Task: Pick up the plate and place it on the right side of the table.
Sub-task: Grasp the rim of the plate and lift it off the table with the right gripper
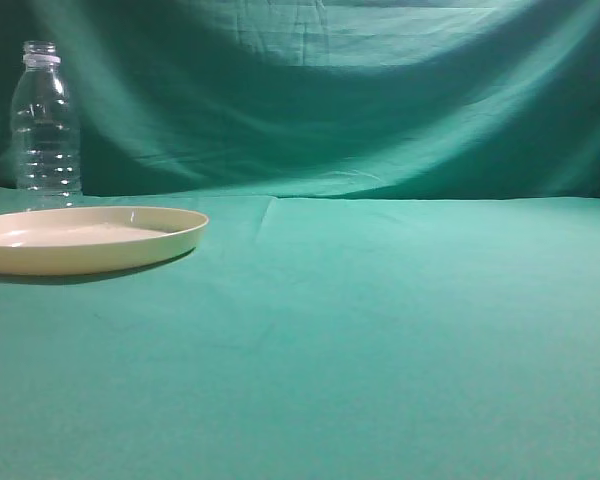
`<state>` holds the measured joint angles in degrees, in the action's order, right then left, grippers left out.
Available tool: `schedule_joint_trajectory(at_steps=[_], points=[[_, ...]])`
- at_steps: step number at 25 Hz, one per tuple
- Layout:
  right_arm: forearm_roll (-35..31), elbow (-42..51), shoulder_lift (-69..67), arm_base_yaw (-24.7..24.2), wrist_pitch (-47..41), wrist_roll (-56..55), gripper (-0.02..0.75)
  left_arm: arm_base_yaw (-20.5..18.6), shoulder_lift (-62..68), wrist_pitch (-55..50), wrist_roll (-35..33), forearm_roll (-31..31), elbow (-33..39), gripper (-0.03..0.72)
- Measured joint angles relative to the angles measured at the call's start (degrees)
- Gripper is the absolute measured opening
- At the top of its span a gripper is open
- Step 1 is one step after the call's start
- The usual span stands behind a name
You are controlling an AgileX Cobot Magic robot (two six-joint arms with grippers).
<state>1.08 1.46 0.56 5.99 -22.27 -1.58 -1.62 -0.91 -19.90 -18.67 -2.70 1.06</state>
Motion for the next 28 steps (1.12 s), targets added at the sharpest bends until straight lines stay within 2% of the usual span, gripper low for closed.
schedule_joint_trajectory(at_steps=[18, 21, 26, 28], points=[[0.00, 0.12, 0.00, 0.00, 0.71, 0.00, 0.000, 0.00, 0.00, 0.00, 0.00, 0.00, 0.00, 0.000], [-3.39, 0.24, 0.00, 0.00, 7.98, -1.22, 0.000, 0.00, 0.00, 0.00, 0.00, 0.00, 0.00, 0.000], [-6.94, 0.24, 0.00, 0.00, 25.51, -2.16, 0.000, 0.00, 0.00, 0.00, 0.00, 0.00, 0.00, 0.000], [-7.08, -0.18, 0.00, 0.00, 26.81, -2.30, 0.000, 0.00, 0.00, 0.00, 0.00, 0.00, 0.00, 0.000]])
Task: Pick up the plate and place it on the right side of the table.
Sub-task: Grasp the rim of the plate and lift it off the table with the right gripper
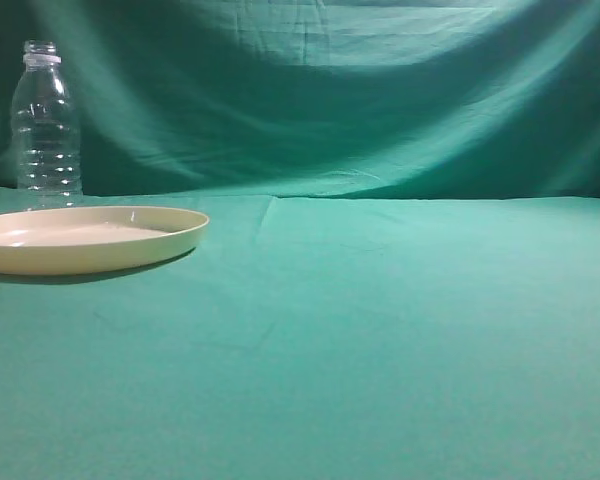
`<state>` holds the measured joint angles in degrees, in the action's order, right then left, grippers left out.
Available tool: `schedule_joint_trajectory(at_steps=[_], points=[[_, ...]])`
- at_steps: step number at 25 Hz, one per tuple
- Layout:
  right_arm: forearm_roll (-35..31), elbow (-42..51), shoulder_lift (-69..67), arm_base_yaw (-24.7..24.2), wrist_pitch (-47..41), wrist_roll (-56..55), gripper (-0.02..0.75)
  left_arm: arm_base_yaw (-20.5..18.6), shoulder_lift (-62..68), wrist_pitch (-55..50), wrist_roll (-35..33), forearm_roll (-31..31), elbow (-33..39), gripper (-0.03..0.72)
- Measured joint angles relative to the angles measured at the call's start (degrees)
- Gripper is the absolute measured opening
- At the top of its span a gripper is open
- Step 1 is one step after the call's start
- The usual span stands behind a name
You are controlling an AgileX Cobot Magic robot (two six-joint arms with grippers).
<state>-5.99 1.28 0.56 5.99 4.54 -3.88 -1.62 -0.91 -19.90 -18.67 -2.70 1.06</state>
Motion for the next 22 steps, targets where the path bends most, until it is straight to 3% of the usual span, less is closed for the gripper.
schedule_joint_trajectory(at_steps=[4, 10, 14, 19, 22], points=[[1.30, -8.61, -5.53, 0.00, -5.99, 0.11, 0.000, 0.00, 0.00, 0.00, 0.00, 0.00, 0.00, 0.000], [1.61, -24.63, -23.70, 0.00, -25.37, 0.23, 0.000, 0.00, 0.00, 0.00, 0.00, 0.00, 0.00, 0.000], [1.61, -30.44, -35.38, 0.00, -32.51, 2.56, 0.000, 0.00, 0.00, 0.00, 0.00, 0.00, 0.00, 0.000], [-8.31, -41.51, -49.07, 0.13, -42.69, 21.12, 0.000, 0.00, 0.00, 0.00, 0.00, 0.00, 0.00, 0.000], [-11.78, -48.21, -57.71, 4.41, -45.98, 24.43, 0.000, 0.00, 0.00, 0.00, 0.00, 0.00, 0.00, 0.000]])
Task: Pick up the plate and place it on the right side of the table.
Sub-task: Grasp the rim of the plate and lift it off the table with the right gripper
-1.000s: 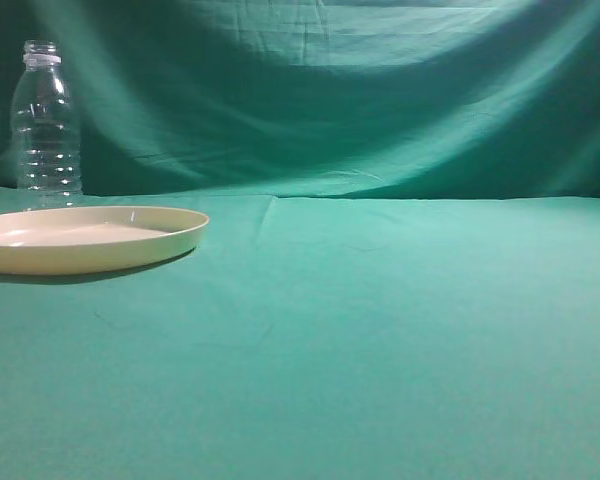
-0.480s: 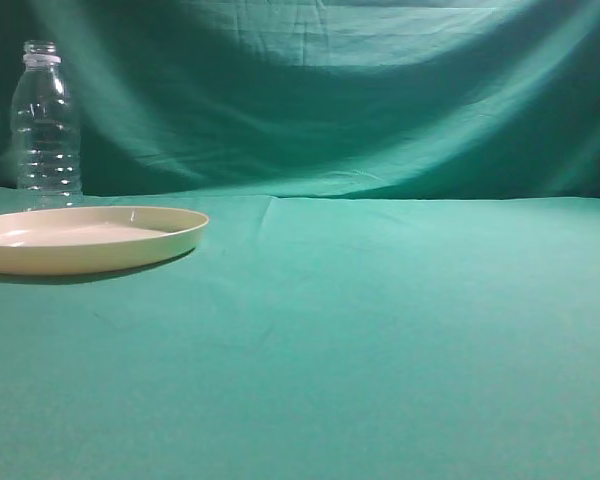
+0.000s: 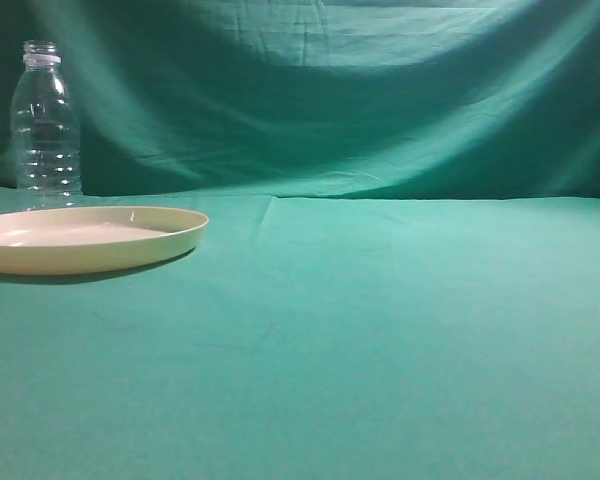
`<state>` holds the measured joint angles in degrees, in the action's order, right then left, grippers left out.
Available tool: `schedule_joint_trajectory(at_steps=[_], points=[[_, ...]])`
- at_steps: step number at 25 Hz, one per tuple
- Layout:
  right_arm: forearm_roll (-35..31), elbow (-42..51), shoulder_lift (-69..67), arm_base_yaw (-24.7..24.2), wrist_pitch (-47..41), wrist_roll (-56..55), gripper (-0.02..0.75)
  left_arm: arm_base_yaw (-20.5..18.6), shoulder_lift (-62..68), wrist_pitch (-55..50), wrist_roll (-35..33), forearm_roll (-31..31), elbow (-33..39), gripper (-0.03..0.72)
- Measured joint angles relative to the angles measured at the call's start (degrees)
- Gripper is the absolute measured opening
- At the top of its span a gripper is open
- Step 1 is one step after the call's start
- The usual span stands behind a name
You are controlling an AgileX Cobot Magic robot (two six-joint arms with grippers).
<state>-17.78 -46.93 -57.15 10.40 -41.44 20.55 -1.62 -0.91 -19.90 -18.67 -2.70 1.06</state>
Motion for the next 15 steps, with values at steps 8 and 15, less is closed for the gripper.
schedule_joint_trajectory(at_steps=[8, 15], points=[[5.17, -17.38, -23.72, 16.44, -1.26, -9.35, 0.000, 0.00, 0.00, 0.00, 0.00, 0.00, 0.00, 0.000], [6.79, -36.82, -43.89, 25.03, -6.47, -14.45, 0.000, 0.00, 0.00, 0.00, 0.00, 0.00, 0.00, 0.000]])
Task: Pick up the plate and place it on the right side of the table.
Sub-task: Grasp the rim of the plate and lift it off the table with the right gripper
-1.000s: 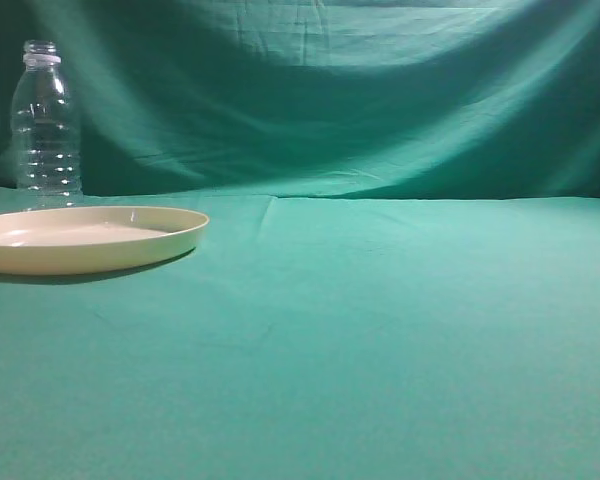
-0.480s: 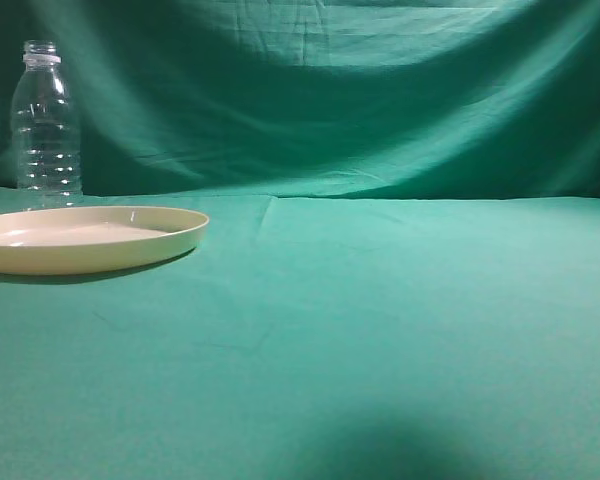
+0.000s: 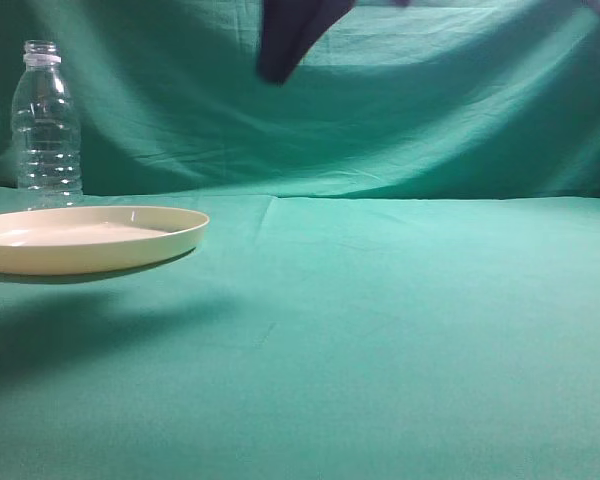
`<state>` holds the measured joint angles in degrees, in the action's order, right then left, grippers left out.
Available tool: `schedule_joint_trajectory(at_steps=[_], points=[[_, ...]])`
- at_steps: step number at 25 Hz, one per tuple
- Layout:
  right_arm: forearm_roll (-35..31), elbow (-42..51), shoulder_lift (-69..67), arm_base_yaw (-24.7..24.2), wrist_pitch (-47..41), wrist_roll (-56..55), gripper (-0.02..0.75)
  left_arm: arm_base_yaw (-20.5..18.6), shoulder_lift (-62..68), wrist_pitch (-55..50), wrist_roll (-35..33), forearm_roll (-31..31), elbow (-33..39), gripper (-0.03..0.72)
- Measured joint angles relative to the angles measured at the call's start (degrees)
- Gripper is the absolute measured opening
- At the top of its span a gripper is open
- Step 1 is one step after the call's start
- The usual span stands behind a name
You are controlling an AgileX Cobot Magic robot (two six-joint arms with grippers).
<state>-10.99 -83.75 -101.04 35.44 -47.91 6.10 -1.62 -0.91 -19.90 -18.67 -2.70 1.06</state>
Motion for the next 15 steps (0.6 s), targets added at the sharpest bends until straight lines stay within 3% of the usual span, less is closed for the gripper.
schedule_joint_trajectory(at_steps=[6, 13, 15], points=[[0.53, -13.60, -15.86, 3.56, -0.92, -0.28, 0.000, 0.00, 0.00, 0.00, 0.00, 0.00, 0.00, 0.000], [-0.95, -21.38, -25.53, 3.56, -0.51, 0.42, 0.386, 0.00, 0.00, 0.00, 0.00, 0.00, 0.00, 0.000], [-0.84, -21.82, -26.33, 3.56, 0.66, 0.56, 0.415, 0.00, 0.00, 0.00, 0.00, 0.00, 0.00, 0.000]])
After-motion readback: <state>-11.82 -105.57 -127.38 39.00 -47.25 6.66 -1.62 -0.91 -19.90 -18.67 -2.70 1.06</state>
